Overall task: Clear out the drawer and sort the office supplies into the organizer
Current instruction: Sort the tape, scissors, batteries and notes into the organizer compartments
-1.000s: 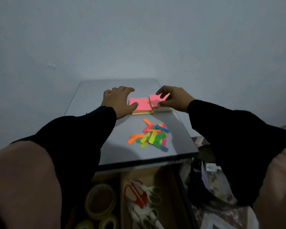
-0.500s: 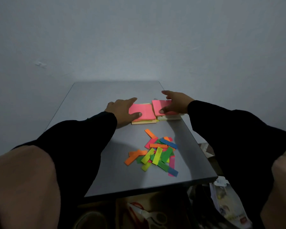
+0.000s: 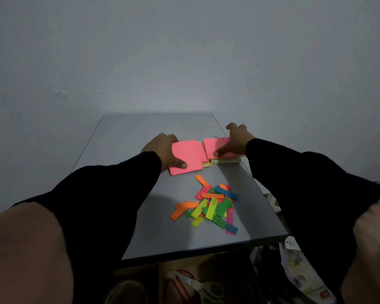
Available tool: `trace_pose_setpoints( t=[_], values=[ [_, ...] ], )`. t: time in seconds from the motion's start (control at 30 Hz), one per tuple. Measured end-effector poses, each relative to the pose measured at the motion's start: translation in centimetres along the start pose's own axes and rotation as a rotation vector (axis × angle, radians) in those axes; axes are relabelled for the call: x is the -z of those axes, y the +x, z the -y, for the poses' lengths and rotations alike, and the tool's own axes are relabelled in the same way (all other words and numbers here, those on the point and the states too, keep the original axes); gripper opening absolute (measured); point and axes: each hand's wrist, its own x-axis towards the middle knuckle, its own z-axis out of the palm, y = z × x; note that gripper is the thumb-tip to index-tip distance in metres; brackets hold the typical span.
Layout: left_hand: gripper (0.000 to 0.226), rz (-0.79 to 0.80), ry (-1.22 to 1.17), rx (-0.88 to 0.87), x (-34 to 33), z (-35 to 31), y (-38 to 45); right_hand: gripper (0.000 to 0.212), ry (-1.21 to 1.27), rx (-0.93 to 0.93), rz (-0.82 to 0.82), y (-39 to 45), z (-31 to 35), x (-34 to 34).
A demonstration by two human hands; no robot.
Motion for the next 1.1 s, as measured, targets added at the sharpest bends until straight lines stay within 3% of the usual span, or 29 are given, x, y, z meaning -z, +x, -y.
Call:
trace_pose_setpoints(
  t=[0.13, 0.27, 0.37, 0.47, 0.57, 0.7, 0.9, 1.1],
  values=[
    [0.054, -0.005, -0.206, 0.029, 0.3, 0.0, -1.0, 0.089, 0.086, -0.054, 0.069, -0.3, -0.1, 0.3],
    [0.029, -0.014, -0.356, 0.050, 0.7, 0.4, -1.7, 0.060, 0.121, -0.090, 0.148, -0.8, 0.2, -0.1],
    [0.021, -0.052, -0.422, 0.058, 1.2, 0.5, -2.2, 0.037, 0.129, -0.067, 0.029, -1.6, 0.4, -0.3],
    [0.021, -0.064, -0.506, 0.095, 1.9, 0.6, -3.1, 0.008, 0.388, -0.046, -0.060, -2.6, 0.2, 0.2],
    [0.020, -0.065, -0.639, 0.127, 3.0, 0.4, -4.5, 0.024, 0.604, -0.039, -0.069, -4.4, 0.1, 1.6],
    [0.024, -0.119, -0.628, 0.111, 4.3, -0.1, -7.4, 0.014, 0.780, 0.030, -0.089, -8.7, 0.3, 2.9],
    [0.022, -0.079, -0.706, 0.071, 6.0, -2.2, -14.3, 0.026, 0.853, 0.087, -0.012, -16.8, -1.0, 3.5],
    [0.030, 0.035, -0.771, 0.122, 4.9, -3.9, -22.1, 0.057, 0.820, 0.094, 0.040, -24.1, -3.3, 2.7]
  ],
)
